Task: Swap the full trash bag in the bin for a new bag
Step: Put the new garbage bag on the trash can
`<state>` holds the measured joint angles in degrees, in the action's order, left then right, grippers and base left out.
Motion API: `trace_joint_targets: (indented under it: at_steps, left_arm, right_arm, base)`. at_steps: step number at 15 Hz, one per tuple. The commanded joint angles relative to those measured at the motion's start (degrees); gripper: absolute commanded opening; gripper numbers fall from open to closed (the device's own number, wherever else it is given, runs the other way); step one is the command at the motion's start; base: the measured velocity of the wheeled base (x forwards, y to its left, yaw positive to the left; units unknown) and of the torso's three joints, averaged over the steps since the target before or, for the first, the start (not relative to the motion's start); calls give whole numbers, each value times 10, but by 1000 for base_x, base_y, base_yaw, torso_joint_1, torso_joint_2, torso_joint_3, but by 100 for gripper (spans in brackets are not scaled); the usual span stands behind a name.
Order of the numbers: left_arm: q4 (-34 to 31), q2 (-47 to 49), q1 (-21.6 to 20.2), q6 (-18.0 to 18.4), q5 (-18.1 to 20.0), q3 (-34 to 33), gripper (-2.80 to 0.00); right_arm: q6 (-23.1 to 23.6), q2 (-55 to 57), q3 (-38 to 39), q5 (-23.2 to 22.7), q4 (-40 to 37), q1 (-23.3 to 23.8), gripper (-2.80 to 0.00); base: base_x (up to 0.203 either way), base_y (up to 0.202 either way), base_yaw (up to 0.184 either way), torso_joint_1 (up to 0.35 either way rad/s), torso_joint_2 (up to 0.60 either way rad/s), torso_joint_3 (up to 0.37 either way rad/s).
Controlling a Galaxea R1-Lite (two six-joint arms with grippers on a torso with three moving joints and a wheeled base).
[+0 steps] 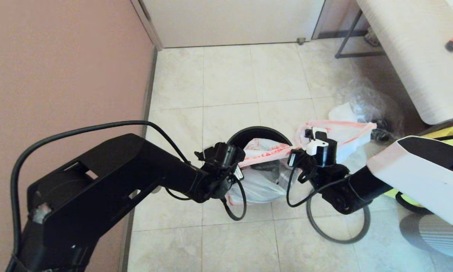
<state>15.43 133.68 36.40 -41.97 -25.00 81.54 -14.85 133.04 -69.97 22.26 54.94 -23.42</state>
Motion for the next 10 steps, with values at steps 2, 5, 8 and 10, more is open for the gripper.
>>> trace_joint_targets:
  at_steps: [2,5,8,10]
  left_arm:
    - [2,4,10,-1,0,-8,-280]
    - [1,10,20,0,3,-9,-280]
    - [3,11,30,0,3,-16,-280]
    - [3,14,35,1,4,-16,-280]
  right_arm:
    - [-1,-13,-30,0,-13,0,-280]
    - [-1,-17,-33,-11,-18,1,-280]
    - [-1,-13,-36,-23,-19,10,-280]
    - [-1,-12,-36,-25,-19,13,-280]
  base:
    - [0,0,0,0,0,0]
    - [0,0,0,0,0,0]
    - [0,0,0,0,0,0]
    - [0,0,0,0,0,0]
